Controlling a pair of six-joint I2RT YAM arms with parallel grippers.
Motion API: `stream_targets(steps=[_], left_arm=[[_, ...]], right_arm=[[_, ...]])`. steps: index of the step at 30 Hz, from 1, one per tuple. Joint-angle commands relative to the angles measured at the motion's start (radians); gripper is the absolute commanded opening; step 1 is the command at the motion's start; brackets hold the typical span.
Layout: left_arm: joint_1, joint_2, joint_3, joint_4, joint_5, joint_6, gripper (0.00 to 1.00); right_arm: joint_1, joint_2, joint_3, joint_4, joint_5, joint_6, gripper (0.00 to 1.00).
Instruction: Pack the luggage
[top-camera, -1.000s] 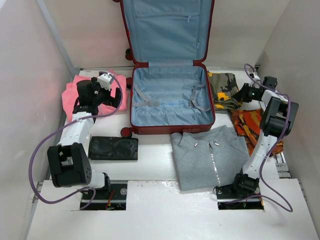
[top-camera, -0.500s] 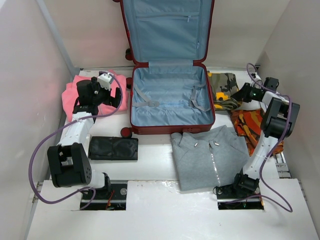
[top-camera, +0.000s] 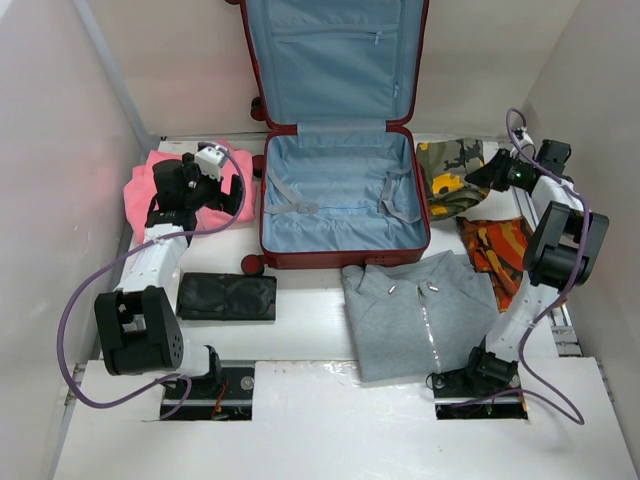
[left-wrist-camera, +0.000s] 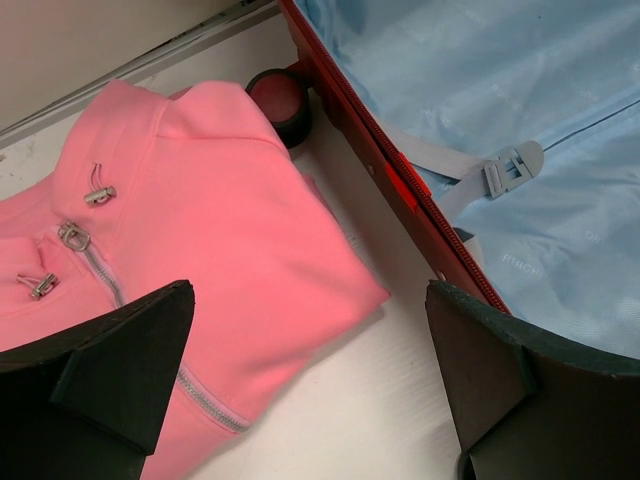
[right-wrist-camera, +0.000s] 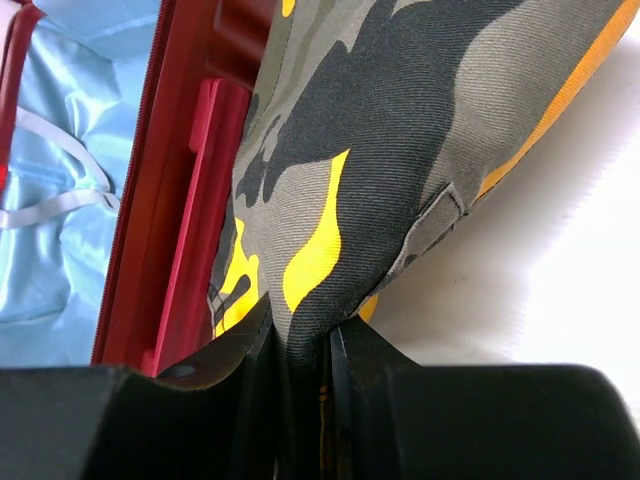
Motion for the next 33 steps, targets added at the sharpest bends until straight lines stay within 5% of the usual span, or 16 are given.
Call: stream_targets(steps=[1,33], left_arm=[[-0.006,-0.048,0.023,0.037,0.016,0.015,1.0],[-0.006,-0.057,-0.005,0.068,0.016,0.024,1.0]], right_arm=[[0.005,-0.106,0.042,0.077,-0.068,0.044,0.0],[-0.014,-0.221,0.119,0.086,-0.042,0.104,0.0]])
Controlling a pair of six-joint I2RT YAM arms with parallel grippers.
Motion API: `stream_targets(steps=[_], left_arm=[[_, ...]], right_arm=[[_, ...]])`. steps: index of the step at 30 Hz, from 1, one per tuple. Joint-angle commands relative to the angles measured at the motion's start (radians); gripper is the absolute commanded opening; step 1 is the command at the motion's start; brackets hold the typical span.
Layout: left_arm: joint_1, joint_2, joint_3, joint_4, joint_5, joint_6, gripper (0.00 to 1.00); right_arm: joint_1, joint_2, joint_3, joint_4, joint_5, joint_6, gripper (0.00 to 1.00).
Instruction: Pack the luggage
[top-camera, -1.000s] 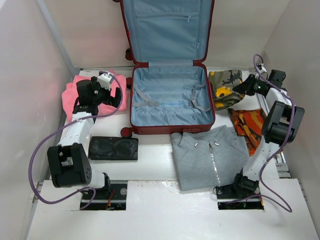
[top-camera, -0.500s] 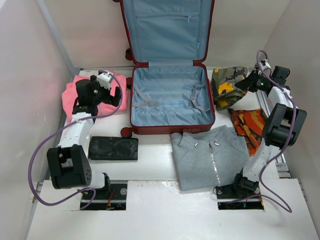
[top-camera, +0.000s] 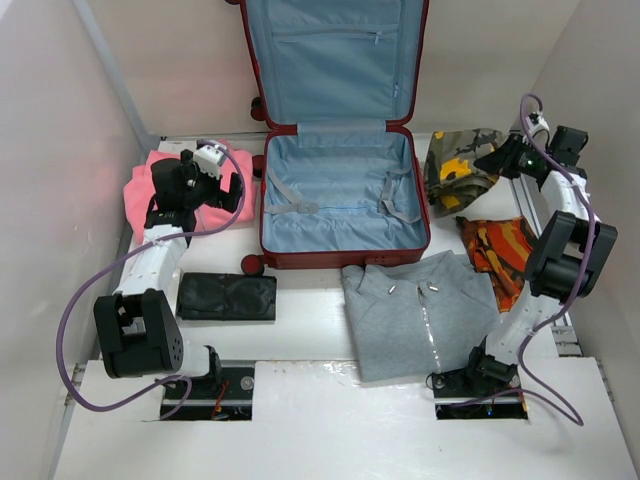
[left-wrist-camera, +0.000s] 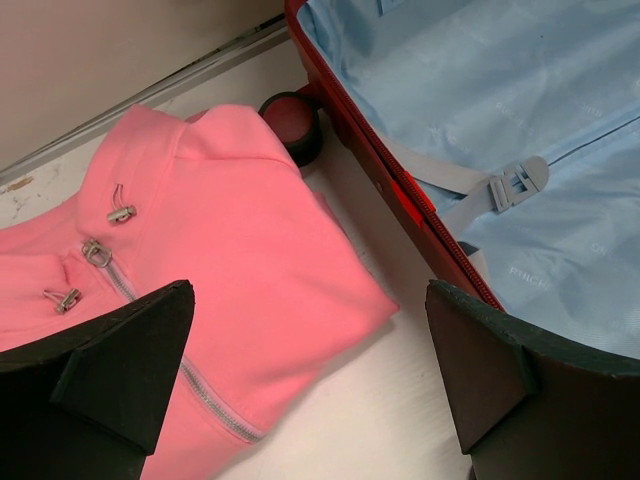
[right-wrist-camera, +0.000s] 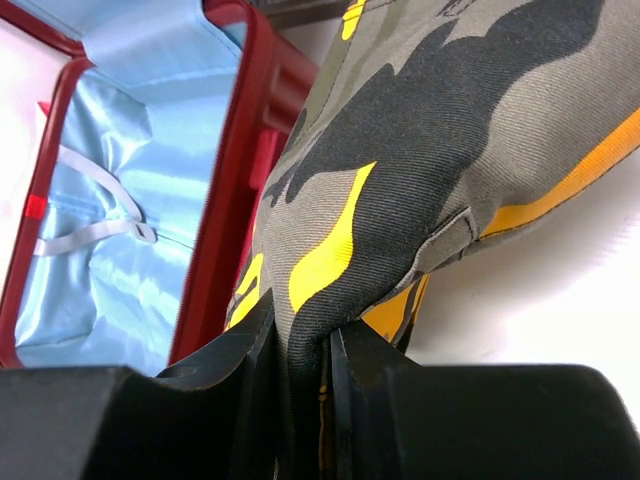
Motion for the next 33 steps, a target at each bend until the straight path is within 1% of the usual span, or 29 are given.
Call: stream_targets(steps=[1,10,17,21,22,24,25,27,31,32,33], left_arm=[[-0.006,-0.042,-0.004,0.038,0.016,0.015,1.0],[-0.006,-0.051,-0.013,0.047,0.016,0.015,1.0],[-0.006,-0.06,-0.032,0.056,0.016,0.015,1.0],[-0.006,-0.06,-0.032,0.076,0.016,0.015,1.0],[-0.006,-0.06,-0.032,0.076,0.016,0.015,1.0],[-0.006,-0.07,-0.043,0.076,0.026,0.015,1.0],[-0.006,-0.079,-0.043,0.085,0.026,0.015,1.0],[-0.006,-0.079,-0.053,0.085,0.026,0.015,1.0],[-0.006,-0.1,-0.075,0.085,0.016,0.015,1.0],[-0.006,-0.112,-0.087,0.085,0.016,0.015,1.0],[-0.006,-0.113,-0.087,0.085,0.016,0.015,1.0]], right_arm=[[-0.004,-0.13,0.103,0.099,-0.055,0.03,0.0],[-0.004,-0.162,0.143,0.079,-0.037,0.039,0.0],[-0.004,-0.24,0.261,0.01,-0.017,0.017,0.0],[0.069,-0.279,0.318,-0.011,0.009,0.017,0.0],[0.121,-0.279,0.342,-0.011,0.022,0.017,0.0],[0.184,-0.279,0.353,-0.002,0.037,0.031,0.0],[0.248,-0.279,0.368,-0.002,0.051,0.04,0.0],[0.308,-0.279,0.369,0.063,0.063,0.083,0.0],[0.437,-0.288,0.369,0.14,0.121,0.134,0.0],[0.491,-0.288,0.35,0.157,0.131,0.134,0.0],[0.514,-0.288,0.329,0.183,0.131,0.152,0.0]])
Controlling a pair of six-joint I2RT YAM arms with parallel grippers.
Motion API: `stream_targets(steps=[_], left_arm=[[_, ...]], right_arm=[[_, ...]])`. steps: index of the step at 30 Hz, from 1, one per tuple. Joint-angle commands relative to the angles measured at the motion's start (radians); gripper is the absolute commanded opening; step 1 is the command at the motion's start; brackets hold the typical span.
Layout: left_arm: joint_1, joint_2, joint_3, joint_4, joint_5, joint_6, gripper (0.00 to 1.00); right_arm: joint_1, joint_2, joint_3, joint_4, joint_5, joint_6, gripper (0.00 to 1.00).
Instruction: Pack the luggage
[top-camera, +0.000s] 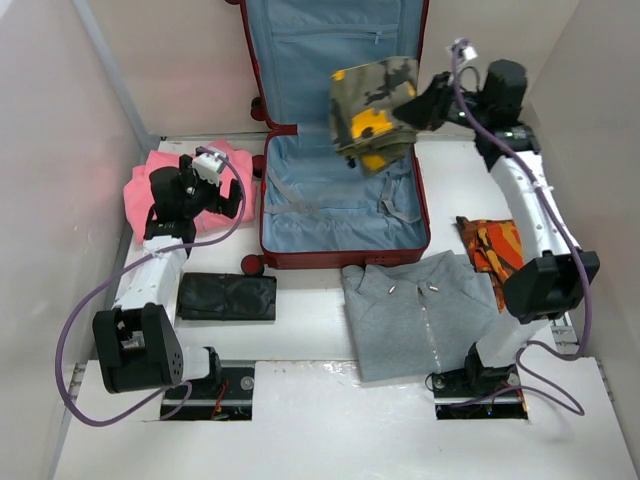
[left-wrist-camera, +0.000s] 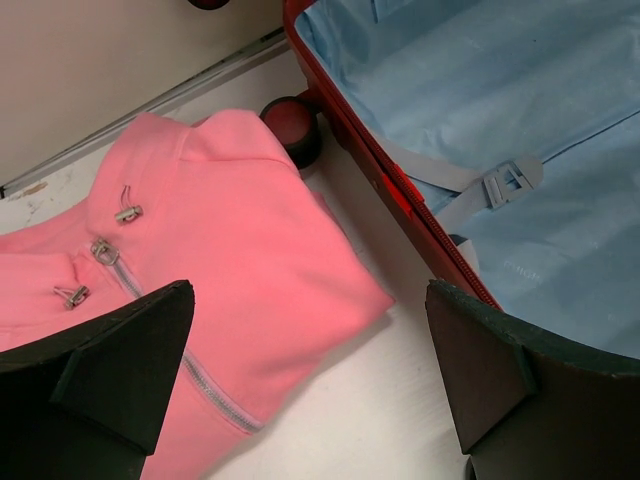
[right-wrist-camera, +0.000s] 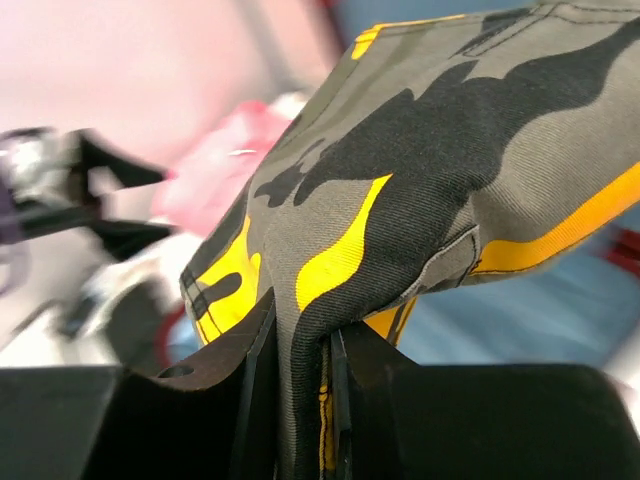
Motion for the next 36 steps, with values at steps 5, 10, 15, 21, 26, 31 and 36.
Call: stream_targets(steps=[5,10,15,21,26,31,36], left_arm=[[-0.006,-0.068,-0.036,0.066,0.006,0.001,1.0],[-0.006,-0.086,-0.045,0.066,0.006,0.001,1.0],[-0.006,-0.095,-0.054,0.066,-0.003,0.001,1.0],[-0.006,-0.104,-0.054,0.066,-0.003,0.001,1.0],[-0.006,-0.114,-0.054,0.066,-0.003,0.001,1.0],[-0.006,-0.114,-0.054,0.066,-0.003,0.001,1.0],[-0.006,-0.114,-0.063,0.075,-0.003,0.001,1.0]], right_arm=[[0.142,-0.066,-0.212,0.455,0.081,0.132,0.0],[0.087,-0.027,-0.578,0.595,0.11,0.129,0.0],[0.038,0.068,-0.76,0.725,0.087,0.166,0.0],[-0.013,0.088,-0.823,0.71,0.185,0.112,0.0],[-0.008,0.146,-0.727,0.545,0.219,0.01,0.01],[0.027,0.14,-0.619,0.253,0.328,-0.104,0.52],[0.058,0.036,-0.467,-0.181,0.596,-0.269,0.82]])
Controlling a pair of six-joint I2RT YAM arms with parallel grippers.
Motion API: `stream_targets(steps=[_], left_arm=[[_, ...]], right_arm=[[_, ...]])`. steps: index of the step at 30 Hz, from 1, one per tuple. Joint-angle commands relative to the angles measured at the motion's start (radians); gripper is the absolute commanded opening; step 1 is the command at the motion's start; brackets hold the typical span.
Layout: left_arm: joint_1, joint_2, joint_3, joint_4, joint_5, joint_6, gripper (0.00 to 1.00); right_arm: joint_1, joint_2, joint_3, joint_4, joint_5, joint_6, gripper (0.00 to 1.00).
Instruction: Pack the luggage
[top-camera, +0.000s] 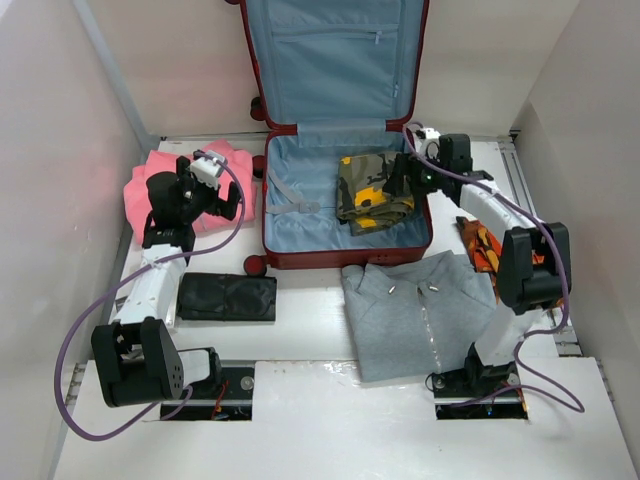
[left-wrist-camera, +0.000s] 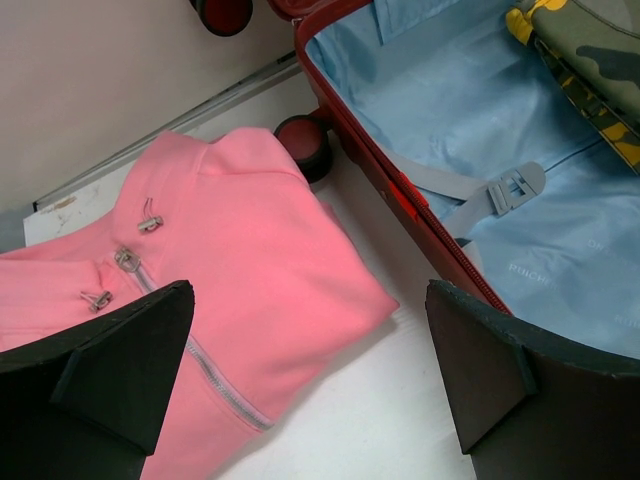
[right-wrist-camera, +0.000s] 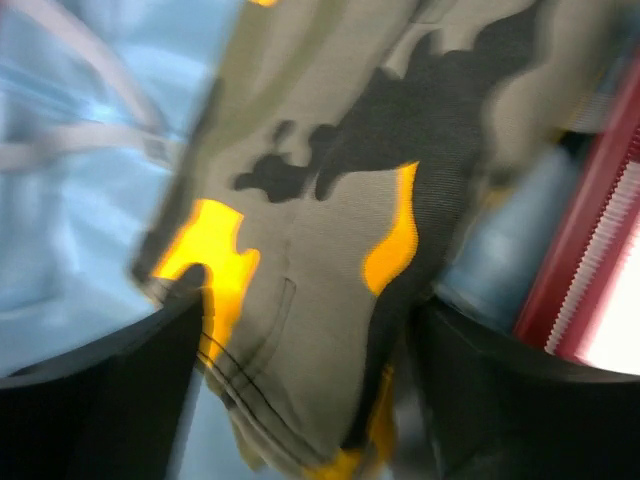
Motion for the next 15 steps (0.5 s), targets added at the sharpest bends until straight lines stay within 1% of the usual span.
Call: stream_targets(steps=[1,2,3,4,5,7,8,9,10,11,12,13,14,15], left_arm=[[-0.006,-0.038,-0.017,0.041,0.017,0.001,1.0],[-0.006,-0.038,-0.026,0.041,0.017,0.001,1.0],[-0.006,-0.038,-0.026,0.052,0.017,0.001,1.0],[-0.006,-0.038,-0.026,0.052,0.026,0.001,1.0],[-0.006,-0.038,-0.026,0.052,0.026,0.001,1.0],[-0.006,-0.038,-0.026,0.061,0.026,0.001,1.0],[-0.006,-0.038,-0.026,0.061,0.026,0.012,1.0],[-0.006,-0.038,-0.026,0.061,0.026,0.012,1.0],[-0.006,-0.038,-0.026,0.052,0.026,0.021,1.0],[-0.006,-0.038,-0.035,0.052,0.026,0.021,1.0],[-0.006,-0.038,-0.036,0.052,0.026,0.021,1.0],[-0.006,-0.038,-0.036,0.052,0.026,0.021,1.0],[-0.006,-0.038,-0.036,0.052,0.026,0.021,1.0],[-0.006,-0.047,-0.036,0.052,0.026,0.021,1.0]], right_arm=[[-0.004,-0.052,0.121,-0.376,0.335,-0.206,0.96],[0.017,-0.052,0.199,-0.429,0.363,-0.235,0.96],[0.031,-0.024,0.243,-0.483,0.393,-0.284,0.96],[0.046,-0.01,0.287,-0.59,0.468,-0.304,0.96],[0.075,0.003,0.369,-0.638,0.516,-0.318,0.97],[0.102,0.024,0.431,-0.73,0.608,-0.33,0.97],[0.112,0.024,0.451,-0.731,0.651,-0.344,0.94],[0.134,0.024,0.464,-0.731,0.651,-0.344,0.89],[0.145,0.012,0.464,-0.699,0.641,-0.375,0.82],[0.154,0.012,0.45,-0.618,0.569,-0.387,0.71],[0.154,0.012,0.438,-0.59,0.523,-0.398,0.44],[0.154,0.048,0.438,-0.573,0.438,-0.398,0.19],[0.154,0.075,0.438,-0.573,0.437,-0.398,0.19],[0.154,0.099,0.451,-0.573,0.358,-0.398,0.05]])
